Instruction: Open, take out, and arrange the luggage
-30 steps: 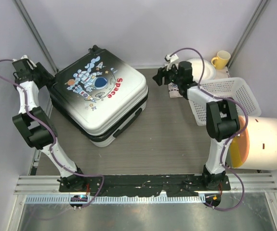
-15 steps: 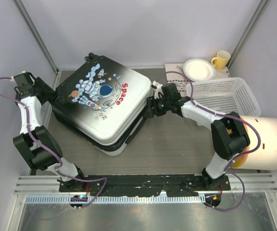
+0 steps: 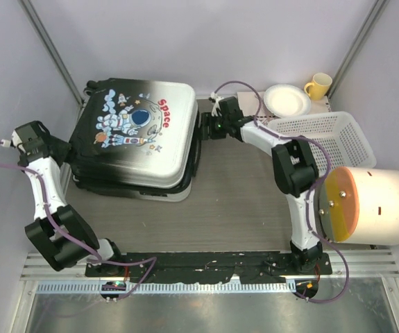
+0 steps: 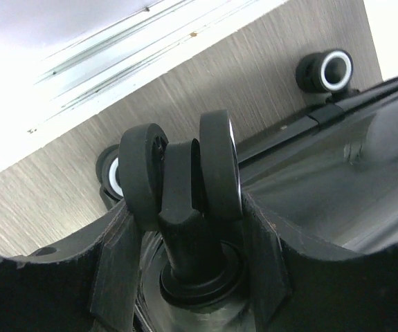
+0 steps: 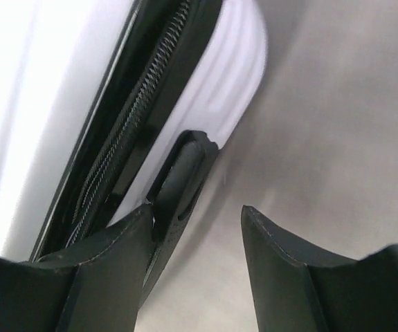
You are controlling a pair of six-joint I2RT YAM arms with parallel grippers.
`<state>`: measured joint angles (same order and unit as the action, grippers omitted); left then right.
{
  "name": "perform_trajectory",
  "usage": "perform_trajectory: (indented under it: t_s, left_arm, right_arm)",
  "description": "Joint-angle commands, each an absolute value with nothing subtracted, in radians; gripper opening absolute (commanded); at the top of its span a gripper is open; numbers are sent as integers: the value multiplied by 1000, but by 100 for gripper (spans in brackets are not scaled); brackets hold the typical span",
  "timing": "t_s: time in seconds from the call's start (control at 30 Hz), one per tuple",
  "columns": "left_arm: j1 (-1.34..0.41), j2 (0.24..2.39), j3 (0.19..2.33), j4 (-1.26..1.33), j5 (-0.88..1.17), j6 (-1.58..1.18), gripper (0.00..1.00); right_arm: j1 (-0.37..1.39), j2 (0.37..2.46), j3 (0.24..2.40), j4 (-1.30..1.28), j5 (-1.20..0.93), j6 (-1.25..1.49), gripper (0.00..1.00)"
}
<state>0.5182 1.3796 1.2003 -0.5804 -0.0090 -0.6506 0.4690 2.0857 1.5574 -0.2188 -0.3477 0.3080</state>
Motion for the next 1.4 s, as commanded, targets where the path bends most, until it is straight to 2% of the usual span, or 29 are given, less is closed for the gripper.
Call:
perform_trajectory:
  t_s: [0.0,0.03,0.13,0.2,0.3,0.4,0.63,0.8,0.97,1.0,1.07,1.1,1.17,1.27,1.37]
  left_arm:
    - [485,1326,1097,-787,343,-661,0]
    - [500,1315,1082,-763,371,-714,0]
    - [508,1292,1063,-743,446,-770,0]
    - [514,1272,1071,-729,454,-785,1]
    - [525,1218,1074,-687,462,-807,0]
    - [529,1187,1097,-689,501,-842,0]
    - [529,1169,1157,-709,560,-939,0]
    - [534,1173,1192,-716,554,-959,0]
    - [535,1186,1197,-723,578,-960,0]
    - [537,1195,1193,-727,592,-948,8]
    - [540,1207,1204,-759,612,-859,33]
    - [543,1198,1201,-767,611,-832,62]
    - [542,1192,1215,-793,597,-684,80]
    - [538,1177,1282,-862,577,-405,98]
    - [537,1160,1344,-986,568,-135,100]
  right_arm:
    - [519,2309,1877,95,-348,272,61]
    - [518,2342,1988,81,-347,255,61]
    - [511,2419,2149,32,-331,192,66]
    - [488,2404,2154,34,-322,189,66]
    - [456,2292,2056,34,-316,172,68]
    - [436,2116,1858,58,-356,127,70]
    - [442,1702,1268,296,-437,135,70]
    - [446,1612,1114,298,-457,268,68]
    - [446,1577,1065,273,-531,354,73]
    - [448,1563,1043,267,-535,344,73]
    - [446,1519,1025,259,-515,321,73]
    - [442,1508,1020,232,-508,301,74]
    - [434,1482,1022,204,-499,261,74]
    - [405,1467,1029,175,-511,245,74]
    - [387,1462,1054,114,-523,215,75]
